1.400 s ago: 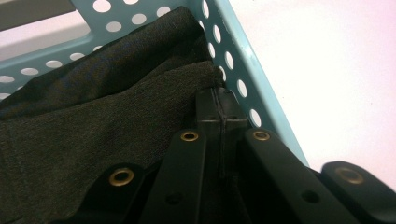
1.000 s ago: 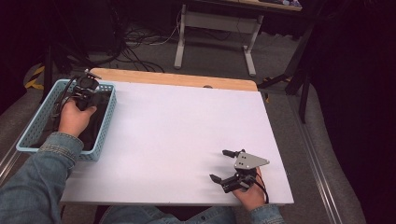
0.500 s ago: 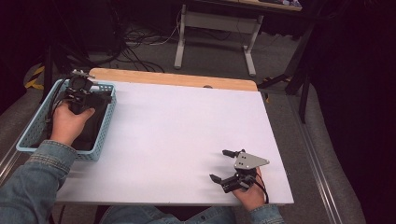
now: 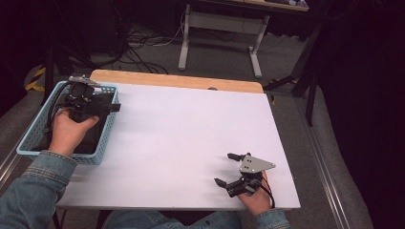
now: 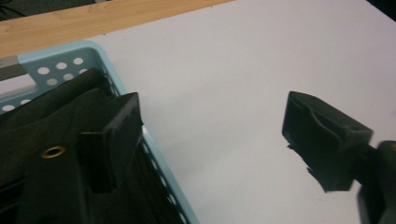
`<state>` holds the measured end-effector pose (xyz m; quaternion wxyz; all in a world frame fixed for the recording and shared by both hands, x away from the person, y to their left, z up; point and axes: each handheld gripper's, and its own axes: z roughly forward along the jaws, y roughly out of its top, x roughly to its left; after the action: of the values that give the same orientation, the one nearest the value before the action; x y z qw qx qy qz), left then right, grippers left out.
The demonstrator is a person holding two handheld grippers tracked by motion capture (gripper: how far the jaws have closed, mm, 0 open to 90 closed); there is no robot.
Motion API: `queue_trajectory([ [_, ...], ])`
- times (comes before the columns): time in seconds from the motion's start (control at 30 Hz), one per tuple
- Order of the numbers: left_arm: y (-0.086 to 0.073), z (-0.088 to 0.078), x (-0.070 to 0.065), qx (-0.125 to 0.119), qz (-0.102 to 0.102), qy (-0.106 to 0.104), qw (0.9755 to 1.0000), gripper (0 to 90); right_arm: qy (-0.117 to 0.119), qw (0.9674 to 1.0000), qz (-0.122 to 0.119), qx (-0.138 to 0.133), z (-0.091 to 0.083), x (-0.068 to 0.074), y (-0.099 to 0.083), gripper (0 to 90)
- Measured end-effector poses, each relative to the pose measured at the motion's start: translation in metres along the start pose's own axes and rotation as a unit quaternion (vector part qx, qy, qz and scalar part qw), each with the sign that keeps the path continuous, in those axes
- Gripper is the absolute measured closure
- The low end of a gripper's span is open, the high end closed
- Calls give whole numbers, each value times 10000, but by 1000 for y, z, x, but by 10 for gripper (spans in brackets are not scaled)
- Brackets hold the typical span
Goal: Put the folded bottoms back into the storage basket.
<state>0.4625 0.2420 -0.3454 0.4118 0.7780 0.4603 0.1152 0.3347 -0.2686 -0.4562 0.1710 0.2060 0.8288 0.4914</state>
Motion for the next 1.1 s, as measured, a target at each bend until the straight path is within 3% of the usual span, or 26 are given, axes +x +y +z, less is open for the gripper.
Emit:
queue_trajectory([
  [0.3,-6,-7,-19,-200,319,-290,9989,58,0,10000,4,-3,0,0,0,13],
  [0.5,-10,-12,-30,-311,437,-409,9977,51,0,10000,-4,0,0,0,0,13],
  [0.6,-12,-13,-36,-329,547,-363,9973,51,0,10000,-4,0,0,0,0,13],
  [0.9,-20,-14,-48,-520,632,-463,9956,42,6,10000,-8,-8,0,0,0,13],
  [1.1,-29,-10,-58,-526,941,-525,9928,26,8,10000,-11,-9,0,0,0,13],
])
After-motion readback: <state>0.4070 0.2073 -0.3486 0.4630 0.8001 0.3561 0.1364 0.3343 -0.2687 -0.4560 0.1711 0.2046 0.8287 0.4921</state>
